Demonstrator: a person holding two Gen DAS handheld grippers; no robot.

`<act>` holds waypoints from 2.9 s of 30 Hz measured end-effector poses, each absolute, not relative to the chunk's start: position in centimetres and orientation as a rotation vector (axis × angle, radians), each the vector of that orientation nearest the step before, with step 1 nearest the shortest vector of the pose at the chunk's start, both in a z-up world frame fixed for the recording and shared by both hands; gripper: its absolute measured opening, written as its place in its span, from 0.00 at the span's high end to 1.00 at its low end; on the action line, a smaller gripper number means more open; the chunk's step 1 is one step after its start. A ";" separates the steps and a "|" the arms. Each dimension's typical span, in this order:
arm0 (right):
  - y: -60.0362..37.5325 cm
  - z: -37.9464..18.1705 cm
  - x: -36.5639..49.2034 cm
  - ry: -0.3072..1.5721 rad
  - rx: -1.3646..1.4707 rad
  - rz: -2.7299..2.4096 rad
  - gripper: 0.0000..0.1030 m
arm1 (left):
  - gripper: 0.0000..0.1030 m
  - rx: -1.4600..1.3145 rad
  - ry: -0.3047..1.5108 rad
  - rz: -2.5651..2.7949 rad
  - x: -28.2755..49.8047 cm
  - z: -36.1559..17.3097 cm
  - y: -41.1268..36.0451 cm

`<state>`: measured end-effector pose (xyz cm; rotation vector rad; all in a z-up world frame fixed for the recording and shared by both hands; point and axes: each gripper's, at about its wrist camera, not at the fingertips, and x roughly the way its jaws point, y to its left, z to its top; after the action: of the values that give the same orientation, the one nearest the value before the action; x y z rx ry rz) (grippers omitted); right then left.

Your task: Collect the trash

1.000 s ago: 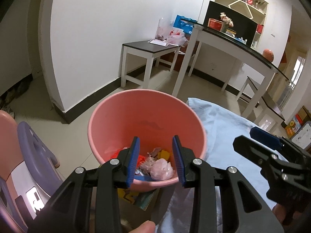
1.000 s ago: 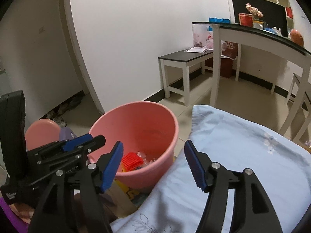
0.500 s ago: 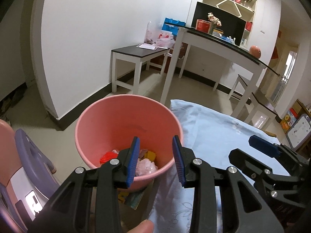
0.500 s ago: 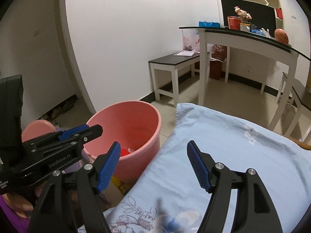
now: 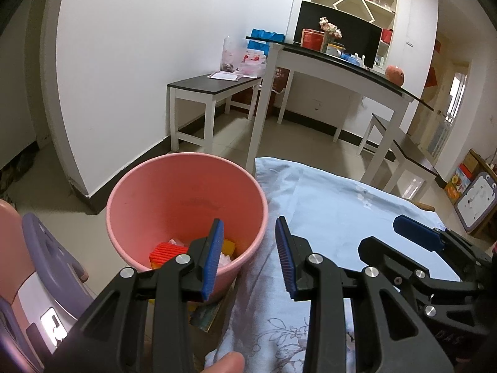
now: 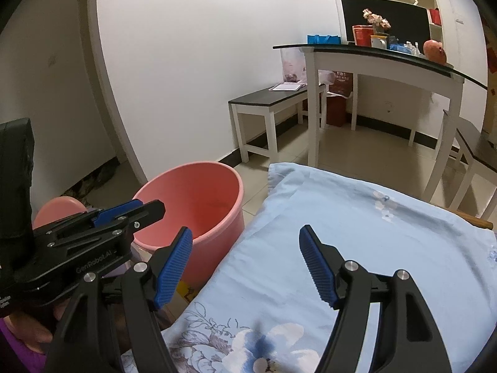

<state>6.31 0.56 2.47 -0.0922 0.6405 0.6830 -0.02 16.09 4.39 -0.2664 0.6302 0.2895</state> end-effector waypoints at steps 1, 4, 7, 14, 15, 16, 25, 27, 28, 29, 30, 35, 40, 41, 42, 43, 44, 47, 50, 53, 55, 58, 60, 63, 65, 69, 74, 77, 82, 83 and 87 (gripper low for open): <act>0.4 2.5 6.2 0.639 -0.091 0.680 0.32 | 0.66 -0.264 0.629 0.288 -0.1 4.4 16.1; -0.1 2.6 6.2 0.636 -0.085 0.675 0.31 | 0.66 -0.259 0.628 0.286 -0.1 4.5 15.7; -0.5 2.8 6.1 0.631 -0.077 0.670 0.31 | 0.66 -0.258 0.628 0.285 0.0 4.6 15.6; -1.1 3.0 5.9 0.612 -0.069 0.653 0.31 | 0.66 -0.242 0.629 0.282 -0.1 4.7 14.5; -1.2 3.0 5.8 0.609 -0.070 0.650 0.31 | 0.66 -0.240 0.629 0.281 -0.1 4.8 14.3; -1.3 3.1 5.8 0.607 -0.070 0.647 0.31 | 0.66 -0.238 0.629 0.280 -0.1 4.8 14.1; -2.4 3.1 5.8 0.611 -0.051 0.629 0.30 | 0.66 -0.220 0.635 0.270 -0.1 4.7 13.1; -2.6 3.1 5.8 0.613 -0.048 0.625 0.30 | 0.66 -0.218 0.637 0.269 0.0 4.7 12.9; -2.7 3.1 5.8 0.613 -0.047 0.623 0.30 | 0.66 -0.216 0.637 0.267 0.0 4.7 12.8; -2.8 3.1 5.8 0.614 -0.045 0.622 0.30 | 0.66 -0.215 0.636 0.265 0.0 4.7 12.7; -2.9 3.1 5.8 0.614 -0.044 0.621 0.30 | 0.66 -0.213 0.636 0.264 0.0 4.7 12.6; -3.2 3.0 5.8 0.617 -0.039 0.617 0.30 | 0.66 -0.212 0.637 0.264 0.0 4.7 12.4; -3.5 3.0 5.8 0.621 -0.035 0.613 0.30 | 0.66 -0.224 0.641 0.263 0.1 4.6 12.4; -3.5 3.0 5.8 0.622 -0.035 0.613 0.30 | 0.66 -0.226 0.642 0.265 0.1 4.6 12.3; -3.6 3.0 5.8 0.623 -0.035 0.612 0.30 | 0.66 -0.227 0.643 0.267 0.1 4.6 12.3; -3.6 3.0 5.8 0.623 -0.034 0.612 0.30 | 0.66 -0.228 0.645 0.268 0.1 4.6 12.4; -3.6 3.0 5.8 0.624 -0.034 0.612 0.30 | 0.66 -0.227 0.644 0.267 0.2 4.6 12.4; -3.7 2.9 5.8 0.624 -0.033 0.612 0.30 | 0.66 -0.223 0.641 0.270 0.2 4.5 12.4; -3.7 2.9 5.8 0.624 -0.034 0.611 0.30 | 0.66 -0.222 0.640 0.271 0.2 4.5 12.4; -3.7 2.9 5.8 0.624 -0.035 0.611 0.30 | 0.66 -0.217 0.640 0.275 0.2 4.4 12.5; -3.7 2.9 5.8 0.625 -0.034 0.611 0.30 | 0.66 -0.220 0.640 0.274 0.2 4.4 12.5; -3.8 2.7 5.8 0.628 -0.037 0.612 0.30 | 0.66 -0.218 0.640 0.274 0.2 4.4 12.5; -3.8 2.7 5.8 0.629 -0.037 0.613 0.30 | 0.66 -0.219 0.641 0.273 0.2 4.4 12.4; -3.8 2.7 5.8 0.629 -0.037 0.612 0.30 | 0.66 -0.218 0.641 0.275 0.2 4.4 12.4; -3.8 2.6 5.8 0.629 -0.038 0.612 0.30 | 0.66 -0.218 0.643 0.273 0.2 4.3 12.4; -3.8 2.4 5.9 0.633 -0.037 0.612 0.30 | 0.66 -0.218 0.645 0.273 0.2 4.2 12.5; -3.9 2.2 6.0 0.636 -0.040 0.613 0.30 | 0.66 -0.217 0.645 0.274 0.3 4.2 12.4; -3.8 2.1 6.2 0.638 -0.041 0.614 0.30 | 0.66 -0.215 0.647 0.273 0.2 4.0 12.4; -3.8 2.1 6.3 0.639 -0.041 0.614 0.30 | 0.66 -0.214 0.648 0.274 0.2 4.0 12.4; -3.8 2.1 6.3 0.639 -0.041 0.614 0.30 | 0.66 -0.214 0.648 0.275 0.2 4.0 12.4; -3.8 2.1 6.3 0.640 -0.042 0.614 0.30 | 0.66 -0.213 0.652 0.277 0.1 3.6 12.4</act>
<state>6.30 -3.81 2.13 -0.0417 0.6396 0.6142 0.09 12.45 3.60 -0.2130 0.6525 0.2767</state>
